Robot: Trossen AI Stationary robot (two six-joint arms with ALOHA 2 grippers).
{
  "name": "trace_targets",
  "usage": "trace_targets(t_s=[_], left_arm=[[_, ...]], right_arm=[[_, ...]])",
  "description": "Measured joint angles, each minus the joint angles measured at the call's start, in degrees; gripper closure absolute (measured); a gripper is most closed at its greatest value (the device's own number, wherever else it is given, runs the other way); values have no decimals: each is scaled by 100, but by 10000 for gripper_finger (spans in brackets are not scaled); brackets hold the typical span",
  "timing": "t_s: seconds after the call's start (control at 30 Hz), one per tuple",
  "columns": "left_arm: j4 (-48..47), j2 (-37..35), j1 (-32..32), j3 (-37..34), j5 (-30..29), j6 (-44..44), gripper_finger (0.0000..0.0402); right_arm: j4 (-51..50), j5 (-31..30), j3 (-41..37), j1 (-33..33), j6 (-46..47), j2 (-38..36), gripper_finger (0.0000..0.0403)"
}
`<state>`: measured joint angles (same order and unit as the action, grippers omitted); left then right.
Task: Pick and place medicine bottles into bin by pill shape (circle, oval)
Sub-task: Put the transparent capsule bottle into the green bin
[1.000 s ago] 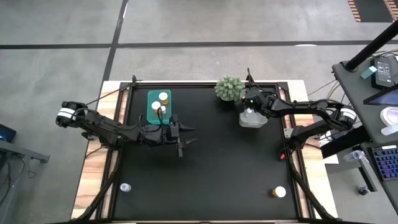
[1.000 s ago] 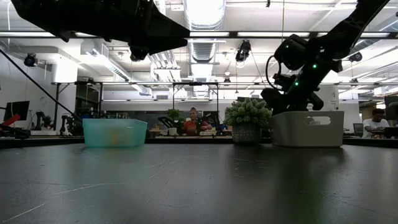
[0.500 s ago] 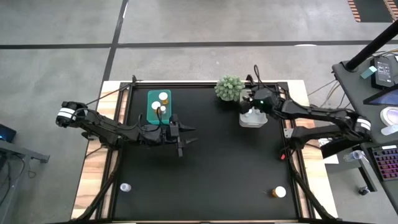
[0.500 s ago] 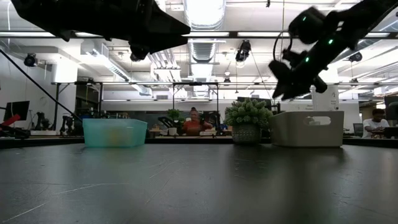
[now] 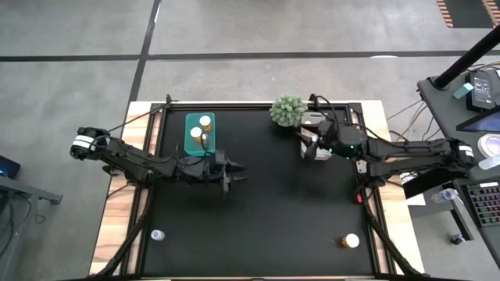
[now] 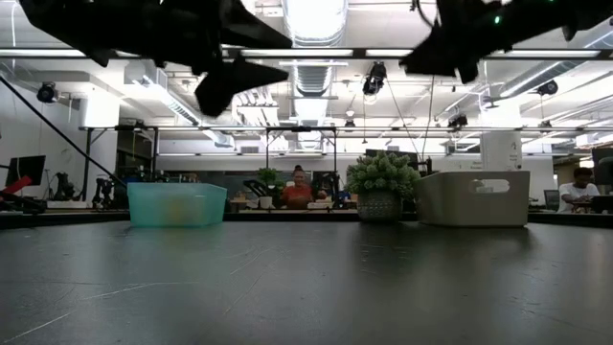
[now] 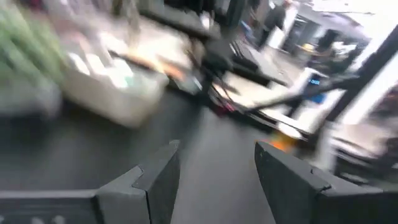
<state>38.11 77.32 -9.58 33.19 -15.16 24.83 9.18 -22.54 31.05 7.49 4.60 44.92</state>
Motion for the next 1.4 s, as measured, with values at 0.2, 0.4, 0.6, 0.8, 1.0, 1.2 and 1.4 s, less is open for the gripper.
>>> trace_targets(t_s=[0.2, 0.4, 0.6, 0.8, 1.0, 1.2, 1.4], left_arm=[[-1089, -7, -427, 60, 1439, 2827, 212], [-1545, -7, -1598, 287, 2712, 5383, 212], [-3884, -22, -2938, 1079, 3000, 7203, 212], [-7655, -57, -3636, 2062, 3225, 8285, 212], [-9414, -61, -4158, 2166, 2870, 9052, 212], [-9391, -35, -4521, 2052, 2500, 9480, 212], [-9383, -33, -4616, 2040, 2487, 9490, 200]], right_arm=[[743, 4, -2, -465, -860, 20, 239], [782, 2, 13, -499, -978, 21, 239], [781, 2, 15, -499, -1050, 23, 239], [783, 2, 17, -499, -1062, 23, 239], [783, 2, 17, -499, -1064, 23, 239], [783, 2, 20, -499, -1069, 23, 239], [783, 2, 20, -499, -1077, 23, 239]])
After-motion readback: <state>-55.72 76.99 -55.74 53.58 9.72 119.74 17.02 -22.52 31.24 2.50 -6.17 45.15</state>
